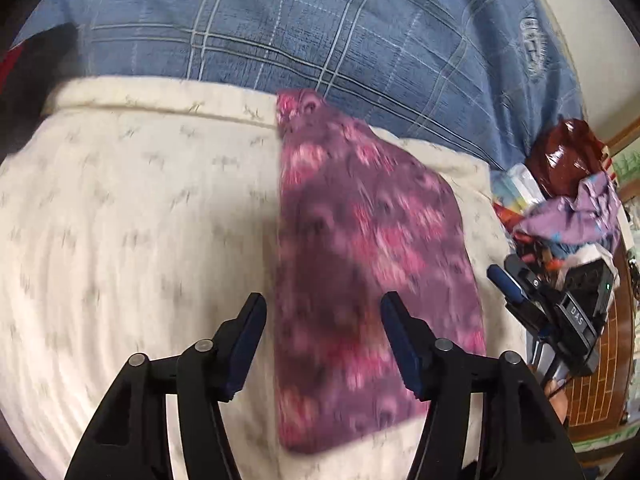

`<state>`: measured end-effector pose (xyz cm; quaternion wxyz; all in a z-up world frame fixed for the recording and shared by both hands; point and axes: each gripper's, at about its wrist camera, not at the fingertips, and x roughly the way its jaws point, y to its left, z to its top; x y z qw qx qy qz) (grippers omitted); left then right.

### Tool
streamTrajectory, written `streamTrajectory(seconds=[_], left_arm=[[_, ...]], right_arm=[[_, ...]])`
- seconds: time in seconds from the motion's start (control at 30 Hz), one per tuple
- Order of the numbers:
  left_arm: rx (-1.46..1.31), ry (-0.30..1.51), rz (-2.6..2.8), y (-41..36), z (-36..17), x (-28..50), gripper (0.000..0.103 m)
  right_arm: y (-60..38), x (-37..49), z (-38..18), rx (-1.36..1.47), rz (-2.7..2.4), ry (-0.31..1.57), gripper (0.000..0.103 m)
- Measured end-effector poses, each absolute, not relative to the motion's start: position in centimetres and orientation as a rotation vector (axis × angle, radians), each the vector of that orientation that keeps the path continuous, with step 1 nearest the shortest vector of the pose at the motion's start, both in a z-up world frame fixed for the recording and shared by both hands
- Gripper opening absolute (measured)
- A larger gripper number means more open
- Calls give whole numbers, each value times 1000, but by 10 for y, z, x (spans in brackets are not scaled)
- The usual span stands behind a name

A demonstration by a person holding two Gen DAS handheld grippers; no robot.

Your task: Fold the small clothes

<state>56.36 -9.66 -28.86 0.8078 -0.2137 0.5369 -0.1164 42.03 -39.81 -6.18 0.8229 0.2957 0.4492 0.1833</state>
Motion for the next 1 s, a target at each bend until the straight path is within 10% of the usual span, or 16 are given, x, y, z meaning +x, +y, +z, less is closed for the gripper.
streamTrajectory(seconds=[0.13, 0.23, 0.67, 1.0], left_arm=[[-487, 1229, -216, -104, -314, 615, 58], [-488, 1209, -233, -115, -320, 637, 44], [-397, 1063, -153, -131, -312, 618, 40], [-183, 1021, -149, -163, -325, 533, 56]], right_arm=[[-375, 474, -82, 602, 344, 1034, 53], [-353, 499, -82, 509, 400, 1047, 7], [-378, 475, -73, 509, 418, 953, 18], [-359, 400, -97, 316, 481, 998, 11]])
